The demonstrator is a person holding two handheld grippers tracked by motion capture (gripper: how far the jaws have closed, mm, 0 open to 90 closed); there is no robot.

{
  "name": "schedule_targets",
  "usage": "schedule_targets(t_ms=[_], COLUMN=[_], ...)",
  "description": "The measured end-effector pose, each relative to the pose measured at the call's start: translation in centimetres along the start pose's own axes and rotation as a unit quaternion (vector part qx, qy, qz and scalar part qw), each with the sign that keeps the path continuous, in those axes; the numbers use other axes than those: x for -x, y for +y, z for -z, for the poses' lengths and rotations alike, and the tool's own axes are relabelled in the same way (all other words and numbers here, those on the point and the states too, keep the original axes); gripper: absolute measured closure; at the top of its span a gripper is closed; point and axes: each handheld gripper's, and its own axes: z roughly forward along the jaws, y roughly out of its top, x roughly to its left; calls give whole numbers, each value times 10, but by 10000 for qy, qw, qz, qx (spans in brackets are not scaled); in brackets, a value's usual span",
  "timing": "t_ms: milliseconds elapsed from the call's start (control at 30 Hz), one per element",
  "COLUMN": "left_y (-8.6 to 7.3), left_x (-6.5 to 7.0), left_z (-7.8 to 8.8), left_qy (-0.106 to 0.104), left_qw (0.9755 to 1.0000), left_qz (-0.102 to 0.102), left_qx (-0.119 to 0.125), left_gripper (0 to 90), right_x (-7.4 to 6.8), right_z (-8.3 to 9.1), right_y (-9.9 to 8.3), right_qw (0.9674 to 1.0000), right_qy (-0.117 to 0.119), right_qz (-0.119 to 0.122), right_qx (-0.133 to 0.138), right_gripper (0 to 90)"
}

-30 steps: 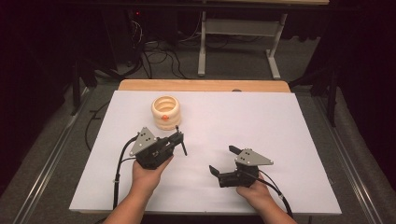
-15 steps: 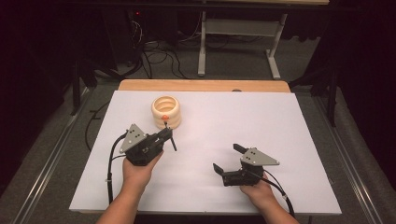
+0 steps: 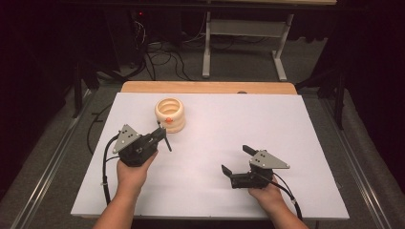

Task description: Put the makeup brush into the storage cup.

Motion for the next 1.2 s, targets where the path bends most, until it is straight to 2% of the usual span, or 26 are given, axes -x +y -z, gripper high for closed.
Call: schedule_targets(t_ms=[167,333,567,867,933,1033,1200], left_y=[0,0,0,1,3,7,14], left_x=[-7,-15,-26,-30,-30,-31,-32], left_z=[3,7,14,14,14,14,13], left_qy=[127,293,502,527,539,552,585], left_qw=[9999,9996,9987,9985,9985,9983,9981], left_qz=[19,45,104,122,88,181,170], left_qx=[-11,16,74,73,40,90,108], left_gripper=[831,831,831,832,832,833,833], right_x=[2,3,4,5,5,6,7], right_z=[2,3,4,4,4,5,5], right_y=[1,1,1,1,1,2,2], right_qw=[10000,10000,10000,9999,9999,9999,9999], right_qy=[9,-18,-59,-84,-105,-101,-91], right_qz=[-69,52,76,112,110,109,110], right_qx=[20,33,-1,-5,-6,7,23], right_gripper=[10,10,10,10,10,10,10])
